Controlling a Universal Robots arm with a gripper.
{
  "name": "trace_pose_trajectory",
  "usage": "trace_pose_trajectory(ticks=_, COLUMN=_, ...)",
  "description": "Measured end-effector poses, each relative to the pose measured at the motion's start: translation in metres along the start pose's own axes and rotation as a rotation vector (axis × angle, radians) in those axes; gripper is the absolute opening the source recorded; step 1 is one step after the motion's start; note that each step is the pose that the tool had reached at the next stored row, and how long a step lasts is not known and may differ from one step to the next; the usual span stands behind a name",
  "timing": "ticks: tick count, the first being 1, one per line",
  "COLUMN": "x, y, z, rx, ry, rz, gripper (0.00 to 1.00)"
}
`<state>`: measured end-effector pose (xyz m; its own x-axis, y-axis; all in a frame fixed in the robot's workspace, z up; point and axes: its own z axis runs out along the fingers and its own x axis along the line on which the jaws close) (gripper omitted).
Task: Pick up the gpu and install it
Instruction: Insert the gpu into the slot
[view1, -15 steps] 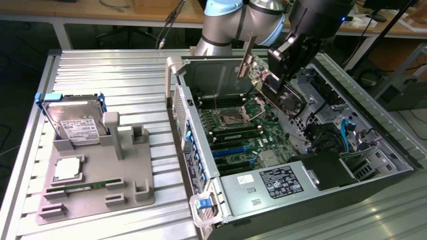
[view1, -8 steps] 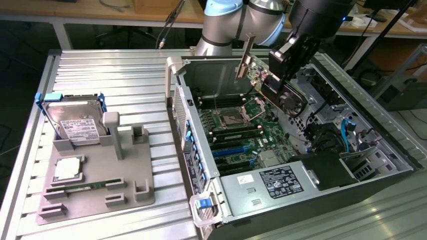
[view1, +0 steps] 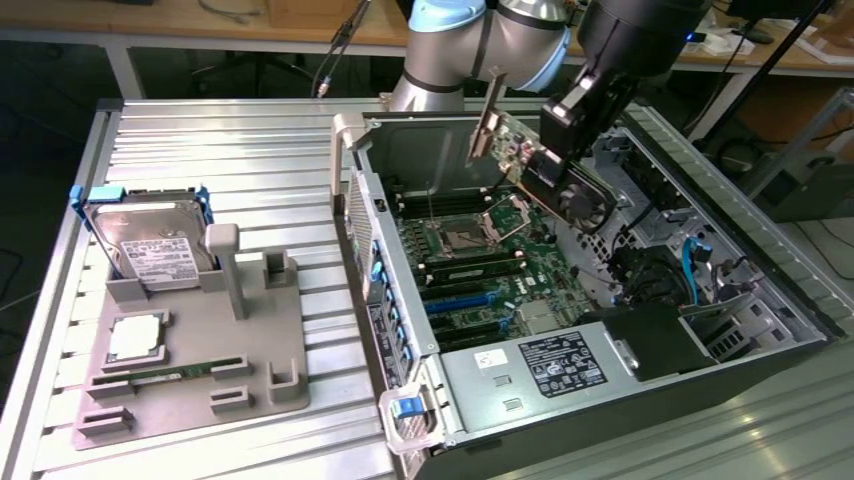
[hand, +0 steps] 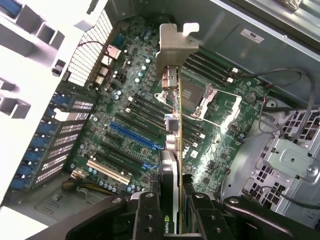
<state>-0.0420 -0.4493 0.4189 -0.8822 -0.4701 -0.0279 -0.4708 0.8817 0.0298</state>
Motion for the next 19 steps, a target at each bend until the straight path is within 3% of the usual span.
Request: trace_pose_trajectory(ticks=19, x=0.0000, y=0.0000, z=0.0000, rx=-0.0040, ry=0.0053, rz=-0.166, gripper=0.27)
